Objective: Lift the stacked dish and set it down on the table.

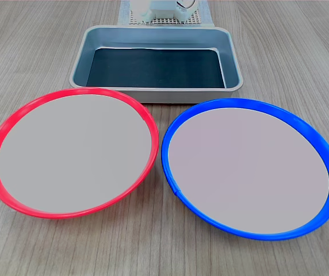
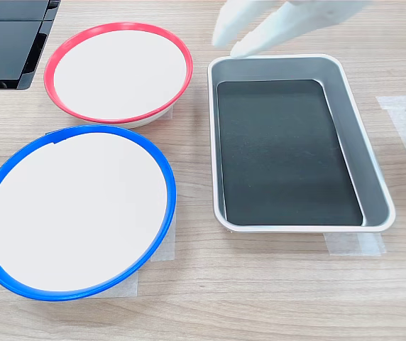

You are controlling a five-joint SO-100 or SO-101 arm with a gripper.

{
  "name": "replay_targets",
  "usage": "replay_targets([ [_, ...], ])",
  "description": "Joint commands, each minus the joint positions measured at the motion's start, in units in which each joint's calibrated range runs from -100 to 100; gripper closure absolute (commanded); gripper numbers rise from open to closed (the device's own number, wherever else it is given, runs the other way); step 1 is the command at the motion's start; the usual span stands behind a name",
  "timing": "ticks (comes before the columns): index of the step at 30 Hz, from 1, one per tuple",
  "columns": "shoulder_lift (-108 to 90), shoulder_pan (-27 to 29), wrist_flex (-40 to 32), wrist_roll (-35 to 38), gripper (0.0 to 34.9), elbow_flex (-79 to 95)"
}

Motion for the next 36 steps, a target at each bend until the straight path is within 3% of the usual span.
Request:
replay_targets([
  [1, -17.55, -3.4, -6.34, -5.57, 34.8, 11.6],
  [7, -35.88, -3.31, -10.8, -11.14, 34.8, 29.8],
  [17, -53.03, -2.46, -0.4, -14.65, 34.9, 45.19],
  [36, -53.11, -0.86, 1.5, -13.58, 34.6, 45.64],
])
